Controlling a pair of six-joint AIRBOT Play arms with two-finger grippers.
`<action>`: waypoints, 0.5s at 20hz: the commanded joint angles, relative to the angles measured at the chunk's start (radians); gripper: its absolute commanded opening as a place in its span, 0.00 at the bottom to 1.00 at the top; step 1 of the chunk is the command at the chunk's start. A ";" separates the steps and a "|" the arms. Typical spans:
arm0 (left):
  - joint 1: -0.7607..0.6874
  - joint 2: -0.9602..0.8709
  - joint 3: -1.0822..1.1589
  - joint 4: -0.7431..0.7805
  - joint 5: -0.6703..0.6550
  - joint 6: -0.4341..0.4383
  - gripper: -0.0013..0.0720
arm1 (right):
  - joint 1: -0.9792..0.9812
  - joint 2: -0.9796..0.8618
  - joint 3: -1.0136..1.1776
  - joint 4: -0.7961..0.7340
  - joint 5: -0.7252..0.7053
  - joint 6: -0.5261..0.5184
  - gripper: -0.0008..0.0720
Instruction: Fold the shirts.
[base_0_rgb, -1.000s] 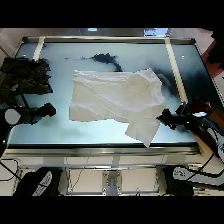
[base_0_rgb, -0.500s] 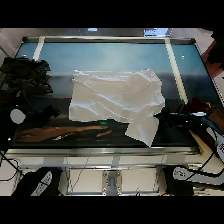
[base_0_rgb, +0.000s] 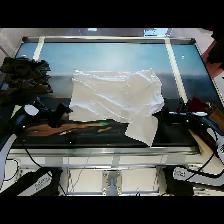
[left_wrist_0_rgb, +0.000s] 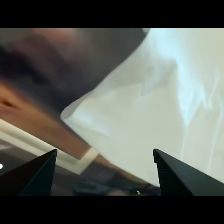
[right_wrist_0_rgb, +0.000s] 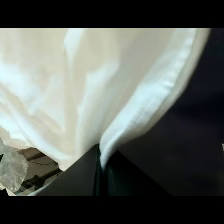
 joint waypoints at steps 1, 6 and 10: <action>-0.009 -0.074 -0.001 -0.072 0.072 -0.002 0.97 | 0.001 0.010 0.001 0.024 0.006 -0.014 0.06; -0.023 -0.117 -0.001 -0.095 0.108 -0.002 0.97 | 0.001 0.011 0.001 0.080 0.015 -0.032 0.06; -0.023 -0.142 -0.001 -0.097 0.106 -0.003 0.97 | 0.001 0.011 0.001 0.115 0.016 -0.039 0.06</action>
